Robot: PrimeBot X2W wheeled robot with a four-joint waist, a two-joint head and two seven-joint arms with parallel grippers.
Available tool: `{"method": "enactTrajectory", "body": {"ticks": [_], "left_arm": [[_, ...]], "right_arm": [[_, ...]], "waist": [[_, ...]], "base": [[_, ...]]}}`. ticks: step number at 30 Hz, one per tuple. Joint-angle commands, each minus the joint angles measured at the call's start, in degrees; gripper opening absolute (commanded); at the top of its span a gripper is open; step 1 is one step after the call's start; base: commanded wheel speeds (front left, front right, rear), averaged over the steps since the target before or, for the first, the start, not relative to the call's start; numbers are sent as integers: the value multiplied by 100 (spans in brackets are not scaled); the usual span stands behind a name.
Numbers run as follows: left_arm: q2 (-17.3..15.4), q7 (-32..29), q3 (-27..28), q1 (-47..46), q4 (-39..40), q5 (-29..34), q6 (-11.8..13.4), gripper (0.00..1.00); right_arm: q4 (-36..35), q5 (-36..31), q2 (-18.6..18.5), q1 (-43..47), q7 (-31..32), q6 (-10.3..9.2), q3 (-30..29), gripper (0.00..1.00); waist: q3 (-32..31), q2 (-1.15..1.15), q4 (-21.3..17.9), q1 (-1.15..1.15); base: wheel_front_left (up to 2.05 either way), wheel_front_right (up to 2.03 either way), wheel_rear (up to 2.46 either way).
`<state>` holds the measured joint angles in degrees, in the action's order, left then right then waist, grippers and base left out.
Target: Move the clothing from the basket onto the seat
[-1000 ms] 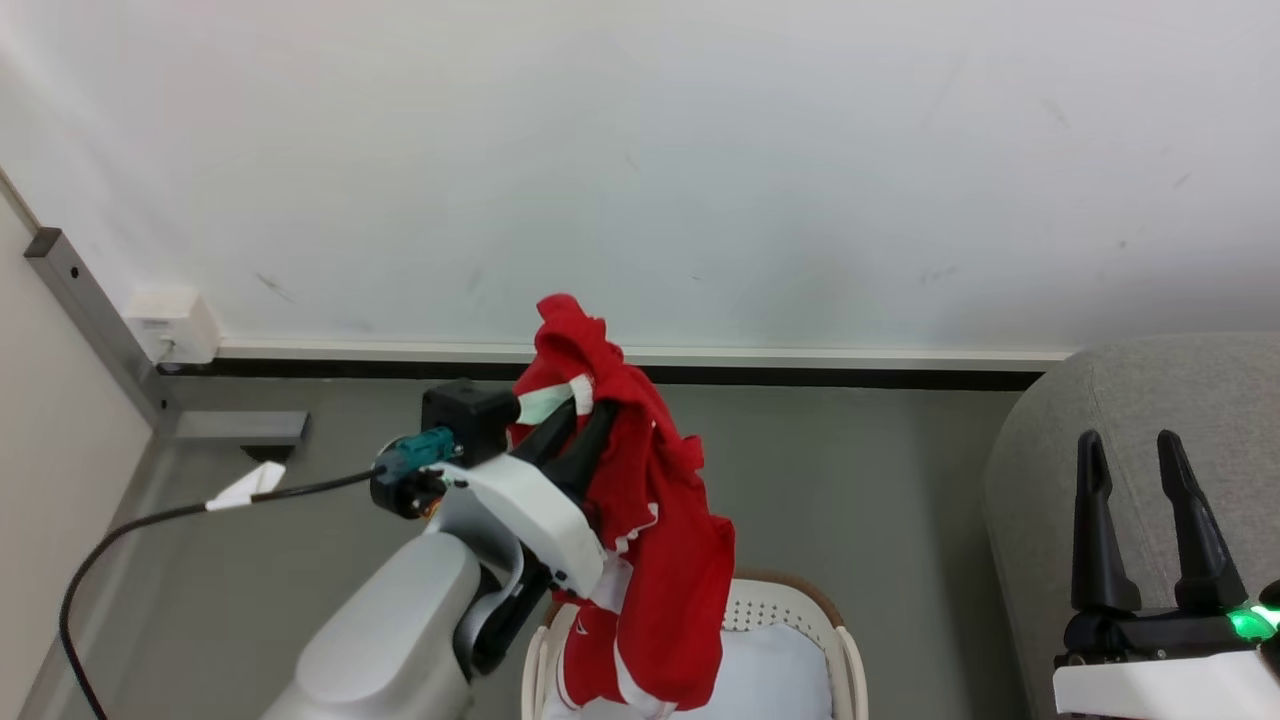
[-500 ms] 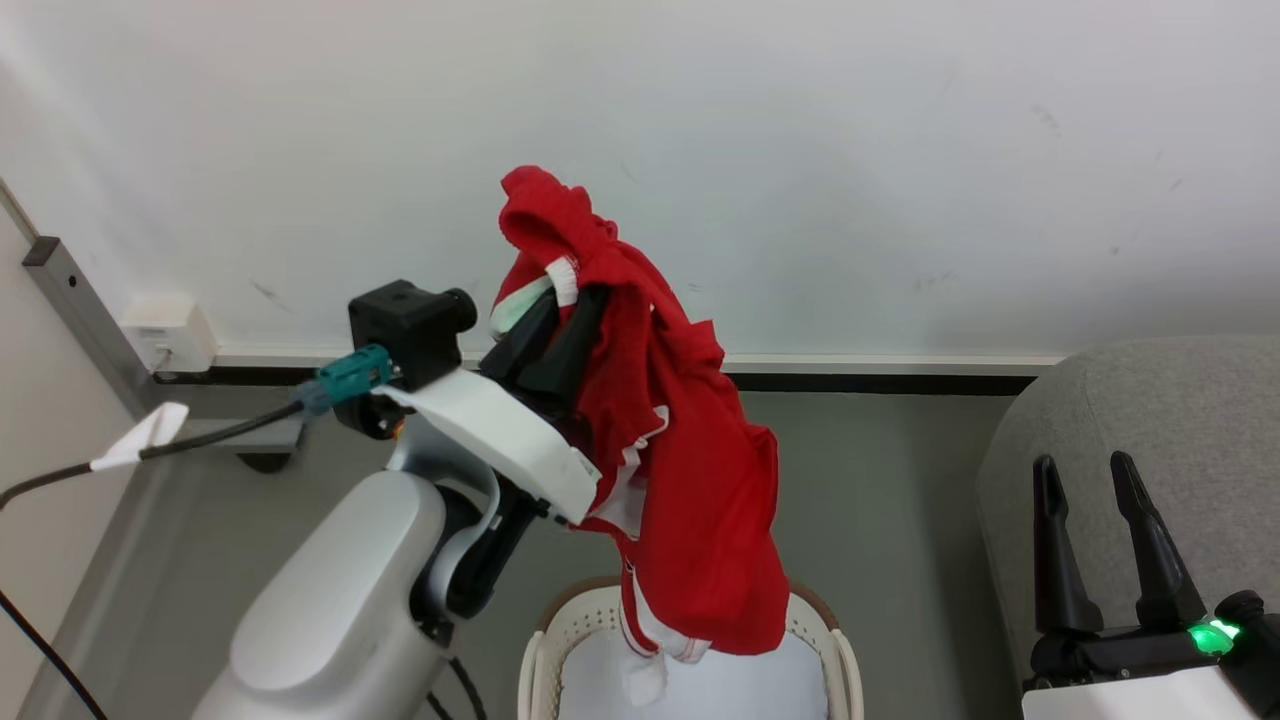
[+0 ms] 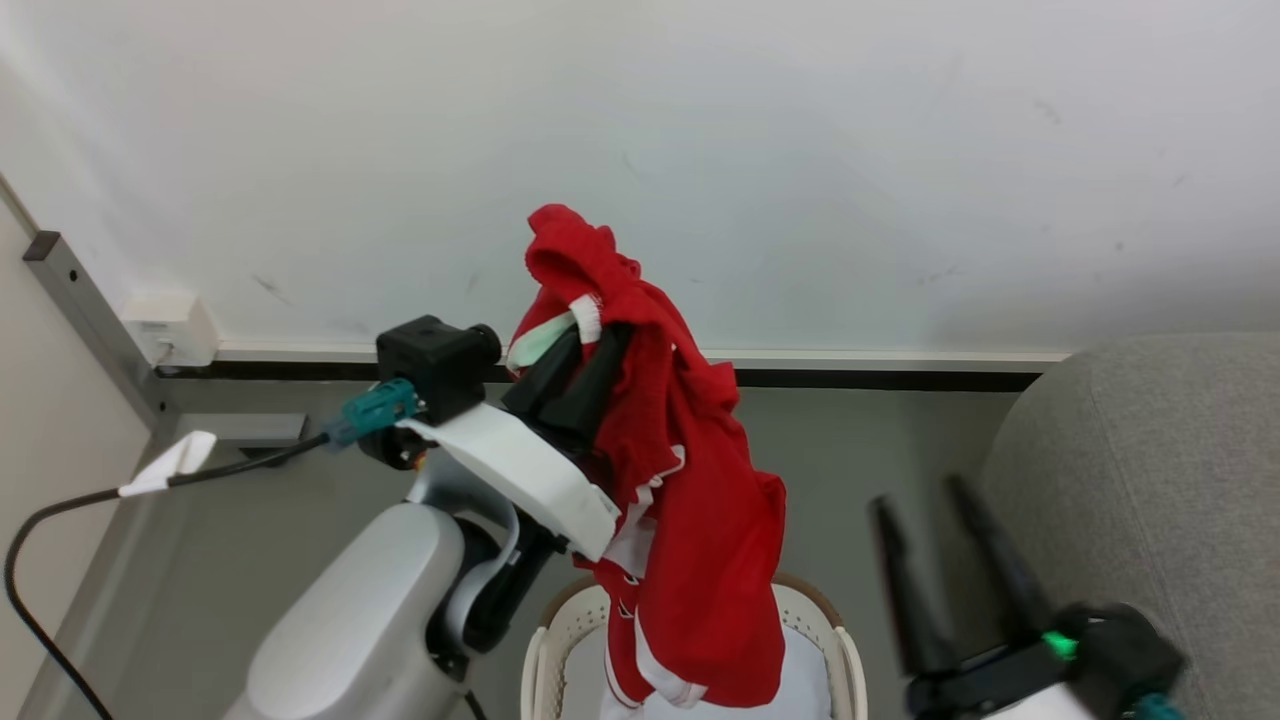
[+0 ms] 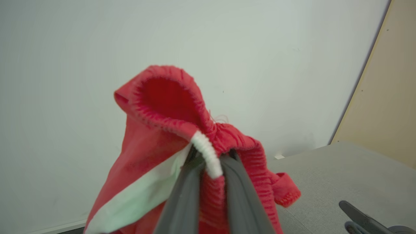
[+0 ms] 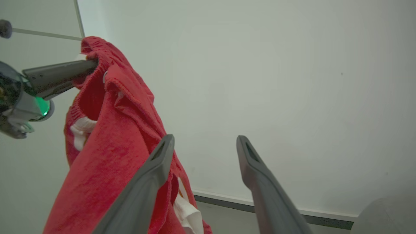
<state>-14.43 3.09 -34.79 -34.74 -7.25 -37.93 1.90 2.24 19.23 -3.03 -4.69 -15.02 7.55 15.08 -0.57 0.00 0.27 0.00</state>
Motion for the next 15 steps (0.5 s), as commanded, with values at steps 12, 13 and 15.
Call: {"method": "enactTrajectory", "body": {"ticks": [12,13,15], "left_arm": [[364,-75,-446,155,66,-97,-147,0],[402,-82,-515,166,85,-96,-172,0],[458,-143,-639,204,114,-108,-235,0]], "right_arm": [[1264,361,-587,-900,365,-12,1511,100],[1353,342,-616,-979,377,-12,1543,100],[1491,371,-676,-1107,415,-12,1631,100]], "waist": [[-127,0,572,0],[-140,0,639,0],[-170,0,775,0]], "base": [[0,0,0],[0,0,0],[0,0,0]]}}
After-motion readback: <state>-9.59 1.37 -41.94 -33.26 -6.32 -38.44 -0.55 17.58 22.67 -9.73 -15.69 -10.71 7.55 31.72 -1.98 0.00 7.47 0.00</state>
